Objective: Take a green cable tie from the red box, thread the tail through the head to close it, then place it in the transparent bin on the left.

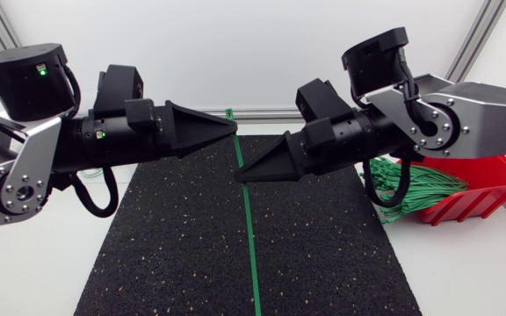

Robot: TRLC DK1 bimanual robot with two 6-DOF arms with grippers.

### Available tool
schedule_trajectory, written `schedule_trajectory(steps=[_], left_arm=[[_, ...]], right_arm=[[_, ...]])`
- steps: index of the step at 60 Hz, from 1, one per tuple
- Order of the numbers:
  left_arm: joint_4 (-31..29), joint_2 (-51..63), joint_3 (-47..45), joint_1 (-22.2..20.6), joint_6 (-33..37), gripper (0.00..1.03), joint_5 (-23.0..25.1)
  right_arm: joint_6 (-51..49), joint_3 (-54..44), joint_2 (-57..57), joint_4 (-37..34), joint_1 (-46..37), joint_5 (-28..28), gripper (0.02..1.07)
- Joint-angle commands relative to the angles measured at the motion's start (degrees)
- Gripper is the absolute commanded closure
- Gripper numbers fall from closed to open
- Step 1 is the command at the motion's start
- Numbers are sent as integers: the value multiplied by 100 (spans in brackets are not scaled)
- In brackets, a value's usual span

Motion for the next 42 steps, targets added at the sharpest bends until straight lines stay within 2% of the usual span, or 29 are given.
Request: schedule_trajectory(steps=[1, 37, 39, 42], left_arm=[[105, 87, 176, -40, -224, 88, 53], [122, 140, 185, -40, -198, 88, 53], [131, 140, 185, -40, -198, 90, 44], [131, 148, 185, -40, -198, 98, 44]], right_arm=[[128, -144, -2, 75, 51, -3, 101], [128, -153, -11, 102, 51, 23, 101], [128, -162, -11, 111, 51, 32, 101], [128, -171, -20, 128, 51, 32, 101]])
